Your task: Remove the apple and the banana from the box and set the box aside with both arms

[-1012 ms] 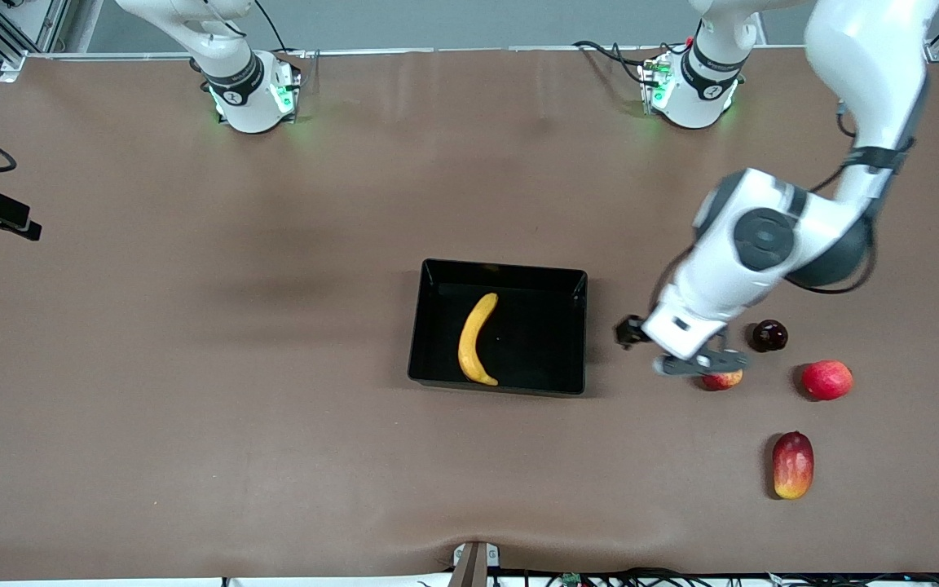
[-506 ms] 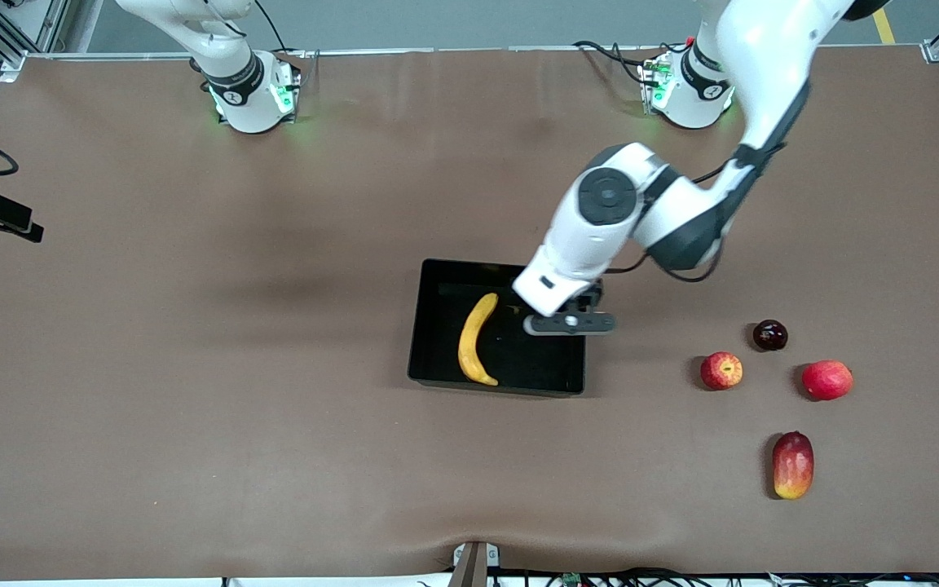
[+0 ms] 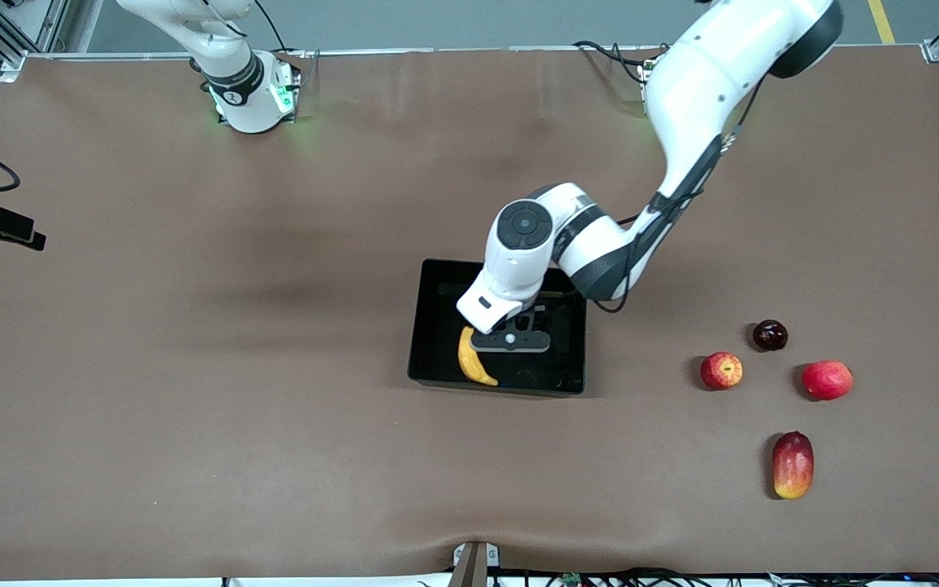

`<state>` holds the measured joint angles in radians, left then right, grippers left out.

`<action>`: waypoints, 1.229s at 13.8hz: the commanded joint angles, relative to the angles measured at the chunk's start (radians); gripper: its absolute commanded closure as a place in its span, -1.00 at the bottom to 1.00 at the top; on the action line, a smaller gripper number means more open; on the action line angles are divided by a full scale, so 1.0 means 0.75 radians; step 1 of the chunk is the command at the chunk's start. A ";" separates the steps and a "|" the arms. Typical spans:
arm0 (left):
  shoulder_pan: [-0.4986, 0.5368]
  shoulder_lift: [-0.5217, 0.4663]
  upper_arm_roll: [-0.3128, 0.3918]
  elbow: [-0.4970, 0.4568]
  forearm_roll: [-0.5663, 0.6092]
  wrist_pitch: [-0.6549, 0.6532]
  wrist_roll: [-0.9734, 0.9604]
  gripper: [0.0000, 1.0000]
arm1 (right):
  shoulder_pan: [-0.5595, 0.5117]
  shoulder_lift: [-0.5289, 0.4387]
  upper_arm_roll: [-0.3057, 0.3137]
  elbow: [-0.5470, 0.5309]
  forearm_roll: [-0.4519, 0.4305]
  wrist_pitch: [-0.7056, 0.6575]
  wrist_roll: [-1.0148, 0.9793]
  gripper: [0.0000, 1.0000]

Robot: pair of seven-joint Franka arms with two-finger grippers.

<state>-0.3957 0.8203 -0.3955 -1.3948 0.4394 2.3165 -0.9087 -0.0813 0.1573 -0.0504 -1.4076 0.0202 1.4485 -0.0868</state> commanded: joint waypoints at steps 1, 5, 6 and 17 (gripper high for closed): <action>-0.080 0.084 0.075 0.058 0.032 0.122 -0.032 -1.00 | -0.008 0.040 0.012 0.003 0.010 -0.005 0.001 -1.00; -0.088 0.123 0.075 0.052 0.026 0.139 -0.022 -1.00 | -0.018 0.087 0.012 0.007 0.002 0.008 -0.001 -1.00; -0.092 0.125 0.075 0.050 0.024 0.139 -0.024 -1.00 | -0.020 0.095 0.012 0.007 0.014 0.026 -0.001 -1.00; -0.106 0.142 0.069 0.058 0.026 0.163 0.031 -1.00 | 0.122 0.232 0.018 -0.005 0.296 0.081 0.242 -1.00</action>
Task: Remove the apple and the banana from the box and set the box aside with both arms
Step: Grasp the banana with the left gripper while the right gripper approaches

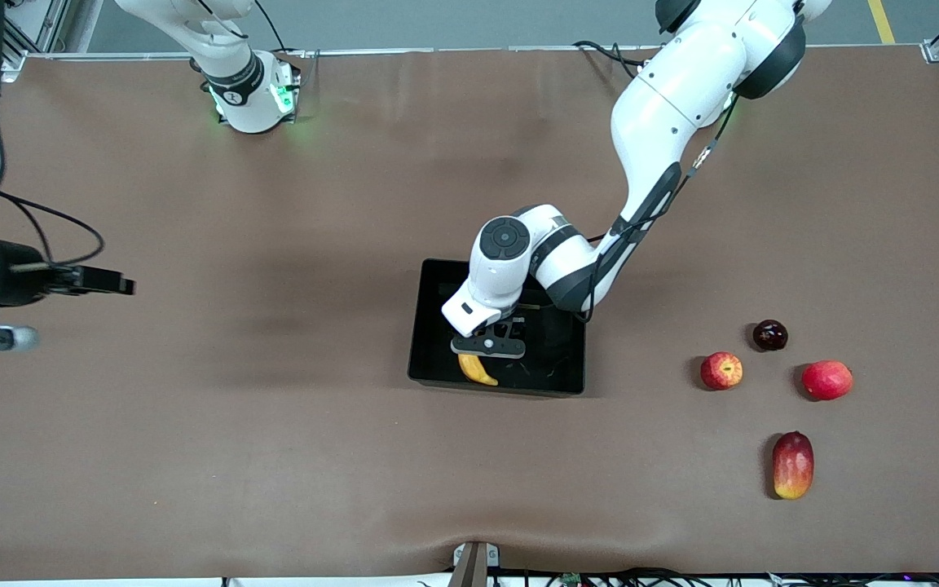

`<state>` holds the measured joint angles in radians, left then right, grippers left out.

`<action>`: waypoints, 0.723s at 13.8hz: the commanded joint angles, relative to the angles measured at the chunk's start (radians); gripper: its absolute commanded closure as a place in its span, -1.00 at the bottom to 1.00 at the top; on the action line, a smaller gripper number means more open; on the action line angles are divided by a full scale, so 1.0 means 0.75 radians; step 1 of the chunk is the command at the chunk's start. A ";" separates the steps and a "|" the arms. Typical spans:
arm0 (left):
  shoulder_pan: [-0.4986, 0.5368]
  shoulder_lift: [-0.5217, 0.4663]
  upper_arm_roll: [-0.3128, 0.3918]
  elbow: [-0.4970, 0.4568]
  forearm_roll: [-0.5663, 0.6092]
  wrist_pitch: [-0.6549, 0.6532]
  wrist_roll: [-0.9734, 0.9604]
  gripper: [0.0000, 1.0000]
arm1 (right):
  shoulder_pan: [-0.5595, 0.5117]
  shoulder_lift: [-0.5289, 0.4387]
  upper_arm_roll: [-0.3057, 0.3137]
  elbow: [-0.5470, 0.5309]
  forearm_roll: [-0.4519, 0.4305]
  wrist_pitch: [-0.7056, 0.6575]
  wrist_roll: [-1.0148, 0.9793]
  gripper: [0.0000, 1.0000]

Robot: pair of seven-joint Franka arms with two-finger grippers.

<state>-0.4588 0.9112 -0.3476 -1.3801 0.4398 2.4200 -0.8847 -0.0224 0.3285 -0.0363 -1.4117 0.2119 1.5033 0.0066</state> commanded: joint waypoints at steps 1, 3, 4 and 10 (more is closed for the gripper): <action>-0.026 0.020 0.005 0.038 0.023 0.033 -0.003 -1.00 | 0.068 0.010 -0.001 -0.001 0.043 0.010 0.146 -1.00; -0.026 0.025 -0.003 0.038 0.021 0.042 0.000 -1.00 | 0.124 0.036 -0.001 -0.001 0.053 0.025 0.155 -1.00; -0.026 0.027 -0.003 0.038 0.021 0.064 -0.003 -1.00 | 0.158 0.051 -0.003 -0.002 0.075 0.041 0.163 -1.00; -0.055 0.061 -0.001 0.038 0.017 0.103 -0.013 -1.00 | 0.196 0.063 -0.003 -0.004 0.082 0.053 0.257 -1.00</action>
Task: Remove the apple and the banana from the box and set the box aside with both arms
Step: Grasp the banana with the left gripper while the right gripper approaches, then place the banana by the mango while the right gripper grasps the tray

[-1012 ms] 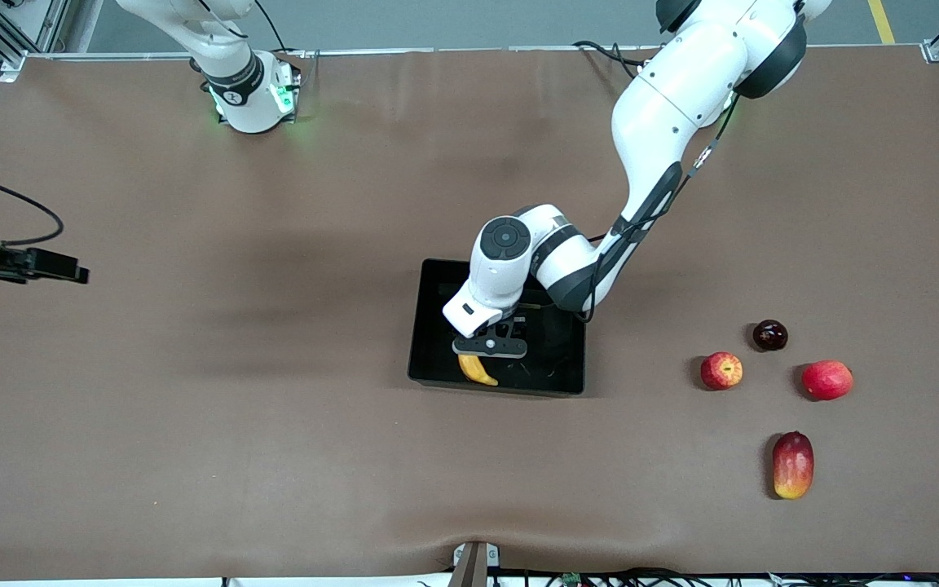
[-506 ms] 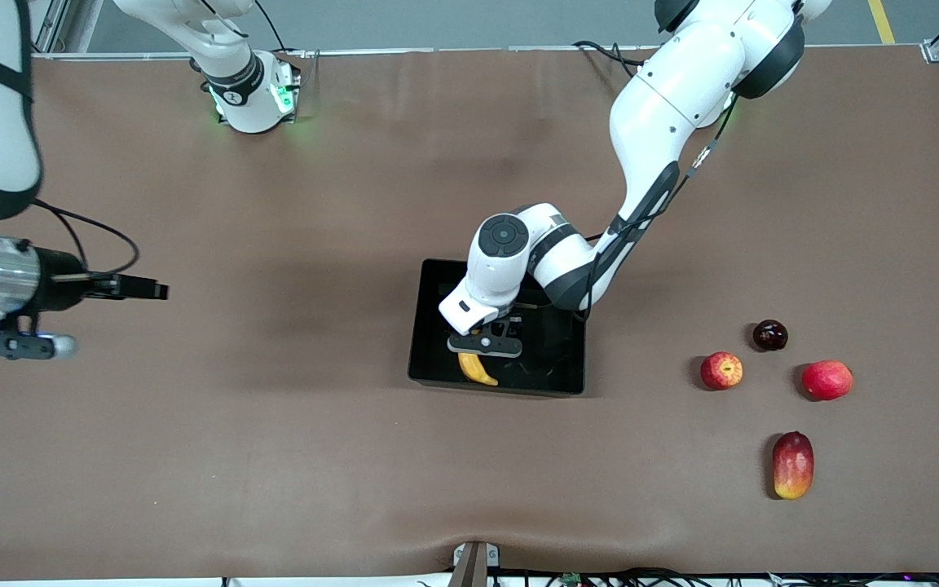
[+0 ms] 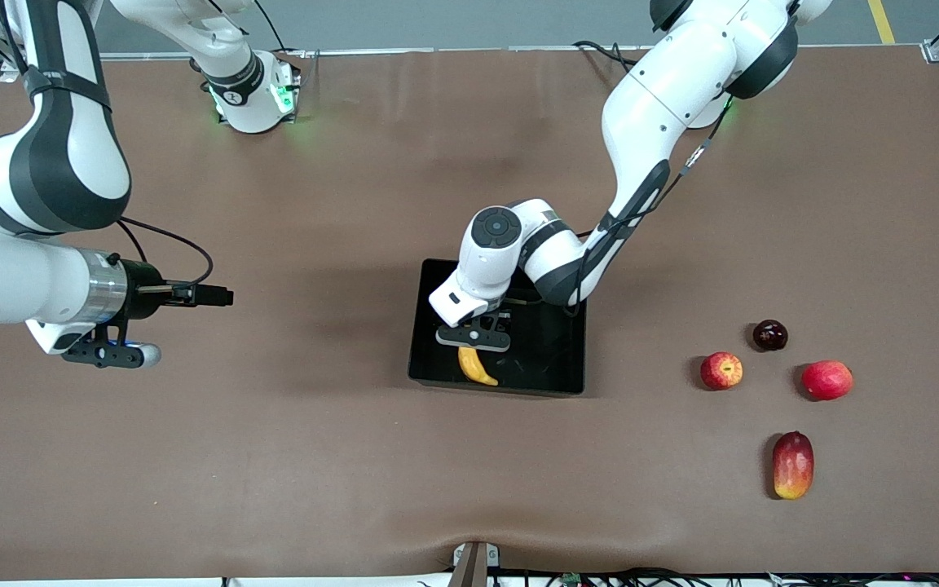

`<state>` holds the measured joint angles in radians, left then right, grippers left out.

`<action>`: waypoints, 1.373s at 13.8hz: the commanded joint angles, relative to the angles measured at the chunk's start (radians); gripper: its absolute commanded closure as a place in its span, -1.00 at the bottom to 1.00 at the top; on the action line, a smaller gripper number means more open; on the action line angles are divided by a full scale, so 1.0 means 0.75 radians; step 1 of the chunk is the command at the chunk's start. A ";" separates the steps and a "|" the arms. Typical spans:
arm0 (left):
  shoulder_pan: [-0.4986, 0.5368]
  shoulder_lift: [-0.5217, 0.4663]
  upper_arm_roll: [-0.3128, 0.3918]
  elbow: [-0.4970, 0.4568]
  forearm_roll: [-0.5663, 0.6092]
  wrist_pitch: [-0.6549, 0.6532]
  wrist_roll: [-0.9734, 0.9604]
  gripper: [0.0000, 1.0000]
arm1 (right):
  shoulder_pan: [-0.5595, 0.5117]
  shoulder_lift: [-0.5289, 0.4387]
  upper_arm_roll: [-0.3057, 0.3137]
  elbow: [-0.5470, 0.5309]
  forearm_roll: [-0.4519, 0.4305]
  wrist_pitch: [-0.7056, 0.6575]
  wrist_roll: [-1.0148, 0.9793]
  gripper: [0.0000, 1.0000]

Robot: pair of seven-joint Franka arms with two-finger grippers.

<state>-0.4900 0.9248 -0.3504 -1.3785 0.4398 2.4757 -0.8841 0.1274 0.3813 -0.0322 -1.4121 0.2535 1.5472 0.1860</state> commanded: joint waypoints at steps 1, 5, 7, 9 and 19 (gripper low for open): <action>-0.013 0.045 0.005 0.034 0.017 0.035 -0.007 -1.00 | -0.006 -0.007 -0.008 -0.007 0.026 -0.007 0.018 -1.00; -0.034 0.106 0.015 0.036 0.017 0.135 -0.020 -1.00 | -0.012 -0.007 -0.008 -0.015 0.028 -0.005 0.018 -1.00; -0.034 0.107 0.017 0.034 0.054 0.137 0.011 0.17 | -0.014 -0.007 -0.008 -0.017 0.028 -0.001 0.020 -1.00; -0.030 0.078 0.017 0.032 0.064 0.127 0.017 1.00 | -0.014 -0.007 -0.006 -0.042 0.028 0.007 0.020 -1.00; 0.311 -0.323 -0.240 0.028 -0.050 -0.407 0.223 1.00 | 0.010 -0.007 -0.006 -0.128 0.132 0.129 0.022 -1.00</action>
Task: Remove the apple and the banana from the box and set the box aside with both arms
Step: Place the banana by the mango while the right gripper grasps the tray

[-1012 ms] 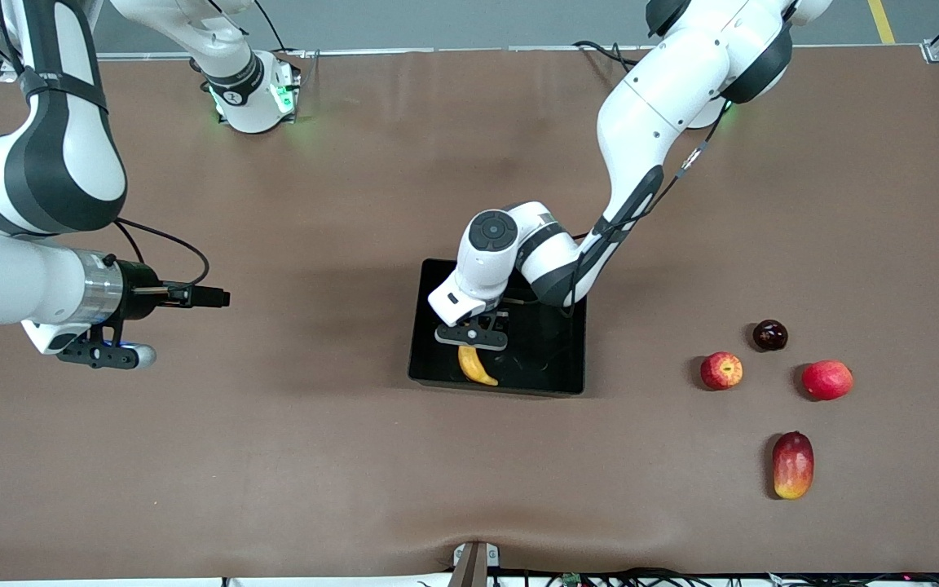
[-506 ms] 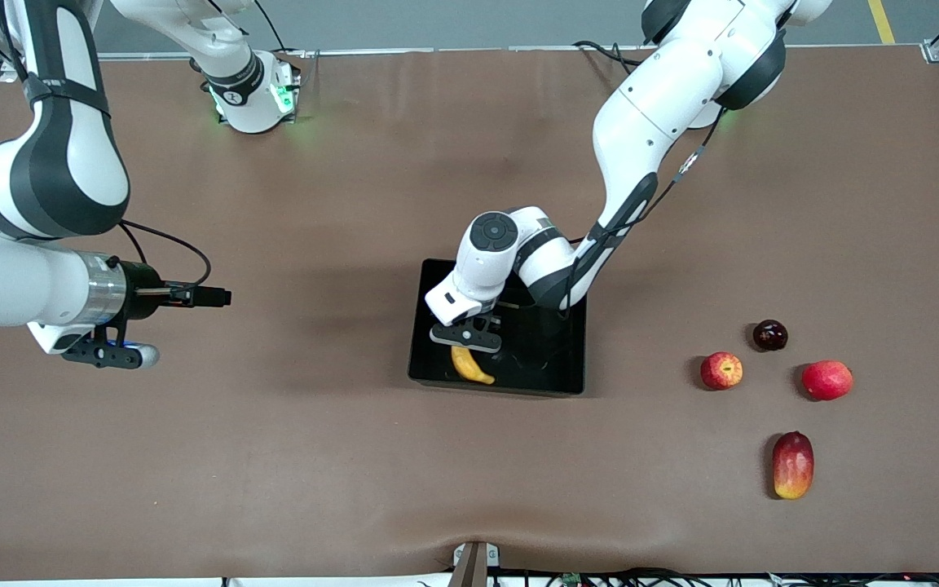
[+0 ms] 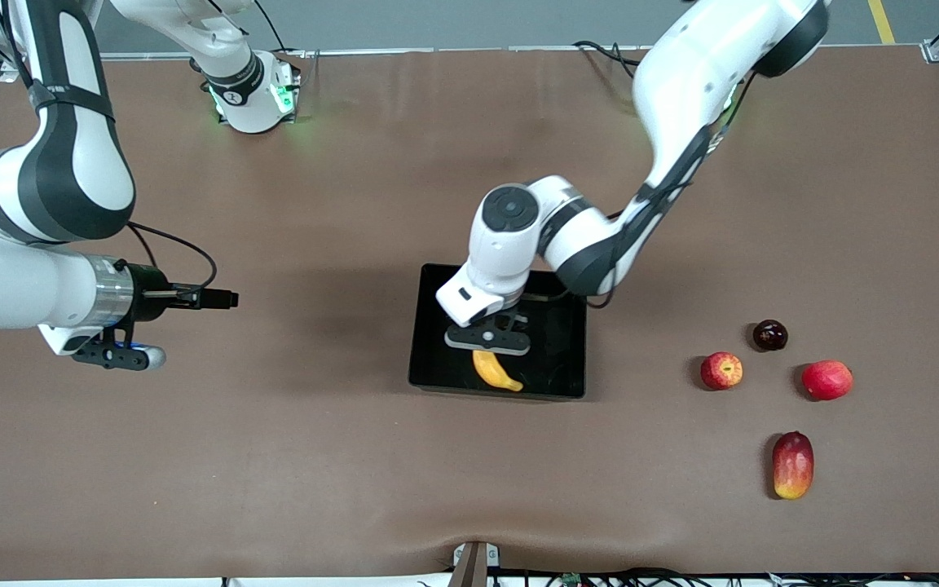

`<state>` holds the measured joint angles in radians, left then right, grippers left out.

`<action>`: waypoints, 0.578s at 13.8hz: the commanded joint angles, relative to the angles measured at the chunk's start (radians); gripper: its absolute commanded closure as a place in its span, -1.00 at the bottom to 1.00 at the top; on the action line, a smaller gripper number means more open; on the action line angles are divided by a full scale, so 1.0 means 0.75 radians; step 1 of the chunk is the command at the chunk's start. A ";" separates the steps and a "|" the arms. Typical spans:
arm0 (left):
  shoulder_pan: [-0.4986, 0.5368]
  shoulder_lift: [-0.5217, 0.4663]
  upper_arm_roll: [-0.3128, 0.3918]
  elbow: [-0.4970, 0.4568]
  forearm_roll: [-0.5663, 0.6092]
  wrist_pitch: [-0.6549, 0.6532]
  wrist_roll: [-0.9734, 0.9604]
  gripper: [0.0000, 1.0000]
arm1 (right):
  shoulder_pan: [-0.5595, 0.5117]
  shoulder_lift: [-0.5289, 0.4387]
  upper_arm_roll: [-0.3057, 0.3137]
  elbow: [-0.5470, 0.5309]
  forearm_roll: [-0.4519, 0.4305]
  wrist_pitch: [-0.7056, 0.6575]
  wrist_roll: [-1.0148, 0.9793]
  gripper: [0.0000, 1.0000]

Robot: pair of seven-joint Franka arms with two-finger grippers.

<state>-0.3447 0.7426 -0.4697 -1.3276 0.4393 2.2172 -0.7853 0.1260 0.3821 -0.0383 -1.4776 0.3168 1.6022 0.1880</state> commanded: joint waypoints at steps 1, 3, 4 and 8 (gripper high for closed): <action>0.197 -0.108 -0.124 -0.042 -0.074 -0.105 0.155 1.00 | 0.063 -0.008 0.002 -0.061 0.056 0.121 0.025 -1.00; 0.379 -0.149 -0.214 -0.042 -0.125 -0.211 0.328 1.00 | 0.163 0.016 0.002 -0.089 0.068 0.272 0.188 -1.00; 0.473 -0.152 -0.261 -0.044 -0.142 -0.248 0.437 1.00 | 0.232 0.038 0.002 -0.089 0.066 0.332 0.272 -1.00; 0.735 -0.146 -0.304 -0.052 -0.144 -0.340 0.811 1.00 | 0.423 0.204 0.000 -0.081 0.048 0.665 0.391 -1.00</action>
<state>0.1428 0.6461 -0.6751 -1.3425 0.3469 1.9927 -0.2806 0.3977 0.4745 -0.0261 -1.5526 0.3518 2.0207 0.4496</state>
